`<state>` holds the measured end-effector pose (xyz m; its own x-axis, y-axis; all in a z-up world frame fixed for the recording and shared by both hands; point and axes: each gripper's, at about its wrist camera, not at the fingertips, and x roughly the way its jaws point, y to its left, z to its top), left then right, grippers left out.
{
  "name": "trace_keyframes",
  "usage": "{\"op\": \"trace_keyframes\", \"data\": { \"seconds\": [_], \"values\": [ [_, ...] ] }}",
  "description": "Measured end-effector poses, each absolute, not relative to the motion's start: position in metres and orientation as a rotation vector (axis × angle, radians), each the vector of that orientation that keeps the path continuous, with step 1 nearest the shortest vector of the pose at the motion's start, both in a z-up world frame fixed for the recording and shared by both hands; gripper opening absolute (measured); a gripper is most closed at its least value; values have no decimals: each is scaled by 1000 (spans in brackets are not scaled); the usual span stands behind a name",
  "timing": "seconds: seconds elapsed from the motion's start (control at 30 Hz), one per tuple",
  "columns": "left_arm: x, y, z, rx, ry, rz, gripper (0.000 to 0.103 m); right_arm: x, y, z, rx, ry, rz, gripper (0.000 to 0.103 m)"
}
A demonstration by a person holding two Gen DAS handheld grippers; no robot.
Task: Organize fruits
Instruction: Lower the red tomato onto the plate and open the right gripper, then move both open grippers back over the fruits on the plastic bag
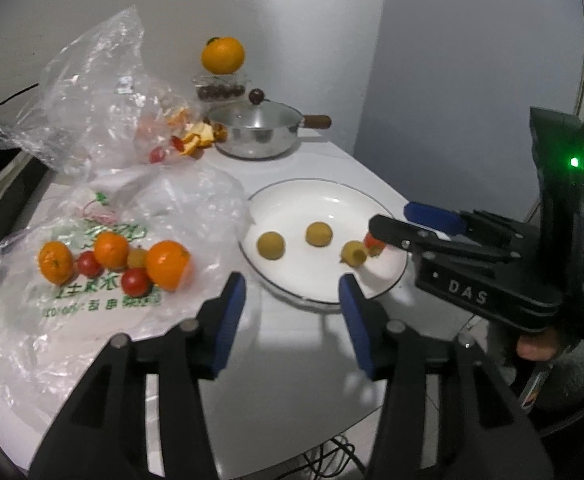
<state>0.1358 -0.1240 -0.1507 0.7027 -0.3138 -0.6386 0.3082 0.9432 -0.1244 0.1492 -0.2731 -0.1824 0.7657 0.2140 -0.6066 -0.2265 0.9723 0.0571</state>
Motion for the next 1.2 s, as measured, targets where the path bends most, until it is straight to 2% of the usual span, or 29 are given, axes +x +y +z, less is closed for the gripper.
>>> {"op": "trace_keyframes", "data": {
  "seconds": [1.2],
  "values": [
    [101,2,-147,-120,632,-142,51,128,-162,-169,-143,648,348,49]
  ]
}}
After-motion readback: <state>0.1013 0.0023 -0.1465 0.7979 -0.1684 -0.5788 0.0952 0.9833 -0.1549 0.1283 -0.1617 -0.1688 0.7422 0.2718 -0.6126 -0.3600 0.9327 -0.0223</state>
